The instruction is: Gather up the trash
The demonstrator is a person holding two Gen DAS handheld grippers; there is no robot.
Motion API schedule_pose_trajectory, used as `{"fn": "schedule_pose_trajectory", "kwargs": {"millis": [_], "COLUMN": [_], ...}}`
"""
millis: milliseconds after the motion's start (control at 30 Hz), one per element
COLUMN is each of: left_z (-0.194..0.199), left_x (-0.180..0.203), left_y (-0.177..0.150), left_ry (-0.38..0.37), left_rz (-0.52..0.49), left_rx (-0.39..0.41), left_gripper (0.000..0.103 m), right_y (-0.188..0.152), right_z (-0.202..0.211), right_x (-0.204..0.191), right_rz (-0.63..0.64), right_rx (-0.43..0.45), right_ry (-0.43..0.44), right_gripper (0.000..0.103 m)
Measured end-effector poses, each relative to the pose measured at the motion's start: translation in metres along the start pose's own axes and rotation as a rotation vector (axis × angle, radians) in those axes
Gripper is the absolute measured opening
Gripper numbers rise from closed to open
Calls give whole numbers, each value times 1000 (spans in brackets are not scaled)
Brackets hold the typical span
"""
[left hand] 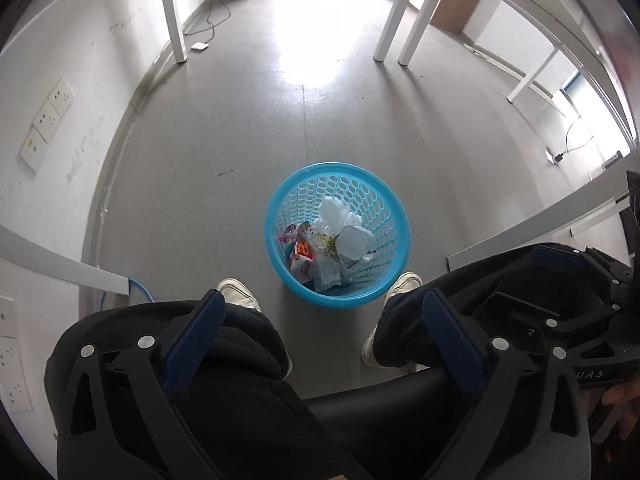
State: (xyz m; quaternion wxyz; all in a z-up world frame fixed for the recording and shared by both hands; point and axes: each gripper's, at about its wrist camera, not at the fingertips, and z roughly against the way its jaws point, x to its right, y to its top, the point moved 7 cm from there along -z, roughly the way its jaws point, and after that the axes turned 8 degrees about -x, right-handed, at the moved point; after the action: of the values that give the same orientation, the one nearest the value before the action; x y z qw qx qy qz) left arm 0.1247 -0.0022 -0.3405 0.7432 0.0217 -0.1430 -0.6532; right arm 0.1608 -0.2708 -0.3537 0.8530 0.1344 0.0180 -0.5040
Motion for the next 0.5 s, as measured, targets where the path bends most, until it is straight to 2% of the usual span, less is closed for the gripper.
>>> {"fn": "schedule_pose_trajectory", "kwargs": {"millis": [233,500], "left_z": [-1,-3], "left_x": [-6,5], "left_y": [6,3], "left_ry": [-54,-57], "left_rz": [35,-9], "left_rx": [-21,-18], "left_gripper": [97,97], "right_y": [5,6], "right_z": [-1,0], "right_x": [-3,-4], "right_rz": [18,14], "right_rx": [3,2], "right_ry": [17,43], "right_gripper": [94,94]}}
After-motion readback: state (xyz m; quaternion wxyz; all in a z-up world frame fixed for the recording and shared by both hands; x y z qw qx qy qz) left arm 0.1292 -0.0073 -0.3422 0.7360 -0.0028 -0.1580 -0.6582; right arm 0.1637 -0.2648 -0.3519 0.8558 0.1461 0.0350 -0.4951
